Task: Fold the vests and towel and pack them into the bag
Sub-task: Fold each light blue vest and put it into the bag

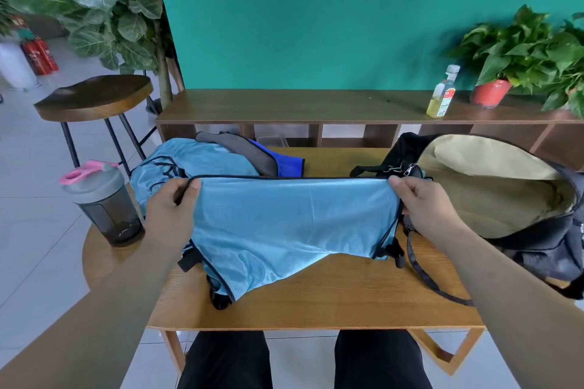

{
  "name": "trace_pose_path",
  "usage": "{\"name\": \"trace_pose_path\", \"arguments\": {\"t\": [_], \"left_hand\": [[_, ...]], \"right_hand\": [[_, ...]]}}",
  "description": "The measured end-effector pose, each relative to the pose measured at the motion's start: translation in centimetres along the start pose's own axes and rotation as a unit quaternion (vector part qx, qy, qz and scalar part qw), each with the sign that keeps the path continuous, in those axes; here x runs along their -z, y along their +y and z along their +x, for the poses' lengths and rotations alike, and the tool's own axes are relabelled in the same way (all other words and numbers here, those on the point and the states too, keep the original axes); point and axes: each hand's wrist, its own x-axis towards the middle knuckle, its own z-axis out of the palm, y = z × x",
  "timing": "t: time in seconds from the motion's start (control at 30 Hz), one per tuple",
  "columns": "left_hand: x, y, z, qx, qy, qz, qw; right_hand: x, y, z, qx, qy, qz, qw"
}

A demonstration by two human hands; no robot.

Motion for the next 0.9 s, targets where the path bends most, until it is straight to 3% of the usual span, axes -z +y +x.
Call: {"name": "trace_pose_path", "arguments": {"t": [0.13,0.3,0.63,0.77,0.9], "left_hand": [[-0.2,3.0,0.2,-0.089,0.066,0.044,0.993],[-0.9,3.8,0.8,-0.12,0.057,0.081,0.988],[-3.2,-0.9,-3.1,-0.005,0.047,0.03,0.998],[-4.1,-2.4,-5.5,0.013,0.017,0.057,0.998],[-5.4,-4.7,-7.9,-0.006,-0.06,0.161,0.985]], "right_hand": [[0.7,-2.1,0.1,0.086,0.101,-0.032,0.991],[0.7,-2.9,0.6,0.099,0.083,-0.016,0.992],[-2.9,0.2,-1.9,0.02,0.127,-0.026,0.991],[-4.5,3.2,-2.5,-0.004,0.071,-0.073,0.995],[-5.6,6.1,-2.4,-0.027,-0.016,-0.154,0.988]]}}
